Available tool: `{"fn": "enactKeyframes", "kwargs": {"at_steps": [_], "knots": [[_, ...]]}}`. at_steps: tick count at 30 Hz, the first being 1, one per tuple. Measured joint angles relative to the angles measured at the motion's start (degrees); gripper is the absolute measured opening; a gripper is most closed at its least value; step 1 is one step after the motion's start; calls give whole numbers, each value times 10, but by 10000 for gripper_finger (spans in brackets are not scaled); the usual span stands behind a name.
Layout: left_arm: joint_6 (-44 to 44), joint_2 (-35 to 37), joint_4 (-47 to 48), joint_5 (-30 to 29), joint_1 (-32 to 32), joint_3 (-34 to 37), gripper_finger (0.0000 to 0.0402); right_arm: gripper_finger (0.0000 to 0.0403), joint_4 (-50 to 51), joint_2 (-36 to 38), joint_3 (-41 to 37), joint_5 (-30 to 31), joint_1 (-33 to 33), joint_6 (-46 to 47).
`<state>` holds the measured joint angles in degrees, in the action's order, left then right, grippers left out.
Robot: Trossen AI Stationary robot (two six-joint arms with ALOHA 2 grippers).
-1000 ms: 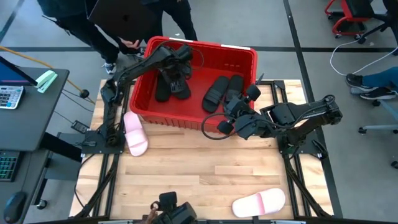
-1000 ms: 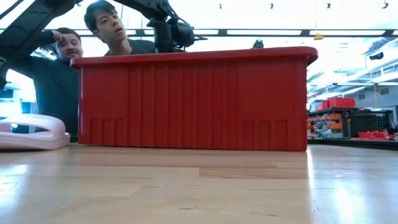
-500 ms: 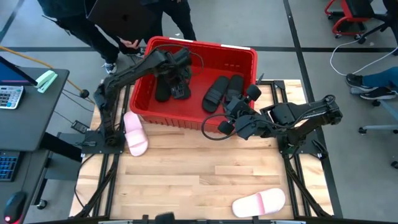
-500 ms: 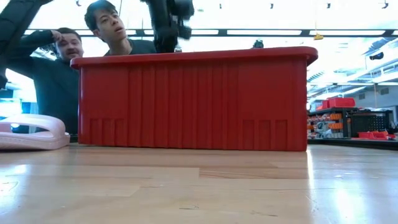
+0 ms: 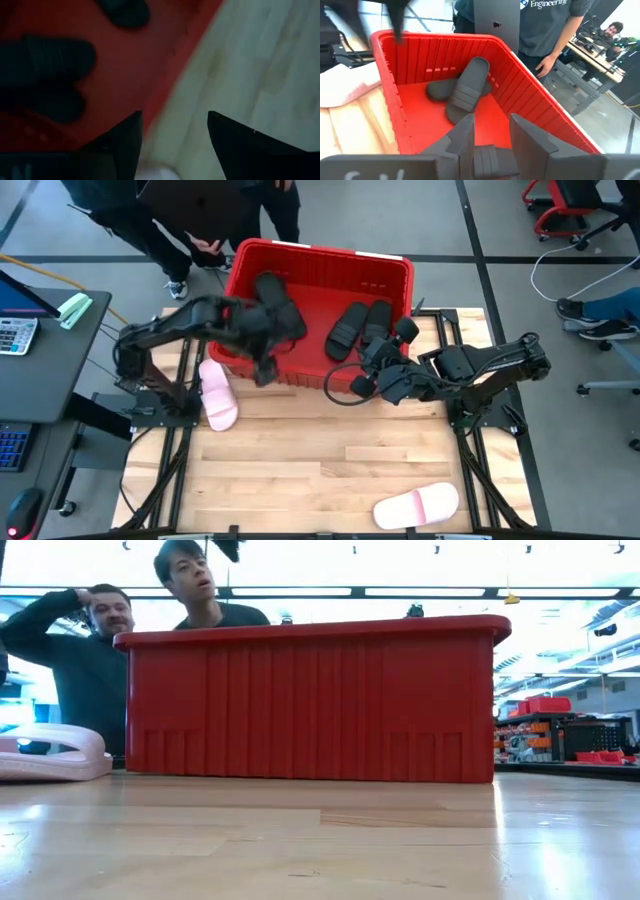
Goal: Pick and place slides into bin
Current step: Put the top pink slide into the bin
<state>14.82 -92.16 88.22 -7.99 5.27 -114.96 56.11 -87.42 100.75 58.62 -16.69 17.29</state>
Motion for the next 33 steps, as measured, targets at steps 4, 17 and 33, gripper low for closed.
{"fn": "enactKeyframes", "kwargs": {"at_steps": [4, 17, 33], "knots": [[88, 12, 11, -14, -77, 10, 223, 128, 0, 0, 0, 1, -2, 9], [322, 49, 3, -26, -297, 260, 223, 128, 24, 0, 0, -20, -31, 59], [487, 48, -126, -10, -420, 579, 205, 128, 26, -4, 0, -217, -46, 118]]}}
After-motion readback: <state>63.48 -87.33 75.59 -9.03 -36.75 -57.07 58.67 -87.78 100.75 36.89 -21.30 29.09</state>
